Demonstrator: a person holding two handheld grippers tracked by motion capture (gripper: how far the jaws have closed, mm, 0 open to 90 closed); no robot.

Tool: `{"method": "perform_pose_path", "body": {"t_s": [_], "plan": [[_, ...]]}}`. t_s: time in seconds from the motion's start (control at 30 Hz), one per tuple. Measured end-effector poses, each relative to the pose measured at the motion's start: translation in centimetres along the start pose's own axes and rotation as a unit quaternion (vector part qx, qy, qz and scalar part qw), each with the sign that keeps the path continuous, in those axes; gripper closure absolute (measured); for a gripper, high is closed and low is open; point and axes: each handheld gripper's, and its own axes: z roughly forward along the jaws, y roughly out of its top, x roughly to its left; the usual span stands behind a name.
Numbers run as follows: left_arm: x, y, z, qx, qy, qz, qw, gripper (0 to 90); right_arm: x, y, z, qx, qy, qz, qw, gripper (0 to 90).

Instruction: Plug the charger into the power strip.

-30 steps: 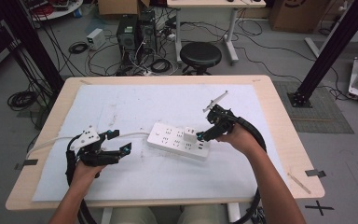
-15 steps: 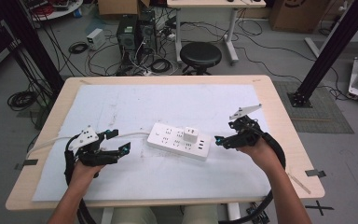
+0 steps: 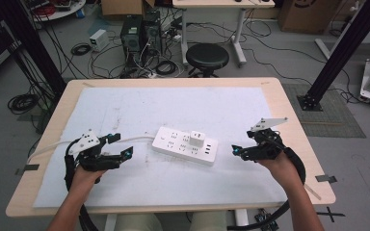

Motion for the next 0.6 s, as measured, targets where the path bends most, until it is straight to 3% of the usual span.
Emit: {"method": "perform_pose_path", "body": {"t_s": [0.6], "plan": [[-0.19,-0.06,-0.27,0.0,0.002,0.002,1.0,23.2,0.11,-0.96,-0.15,-0.003,-0.001,0.015,0.9999,21.1]]}}
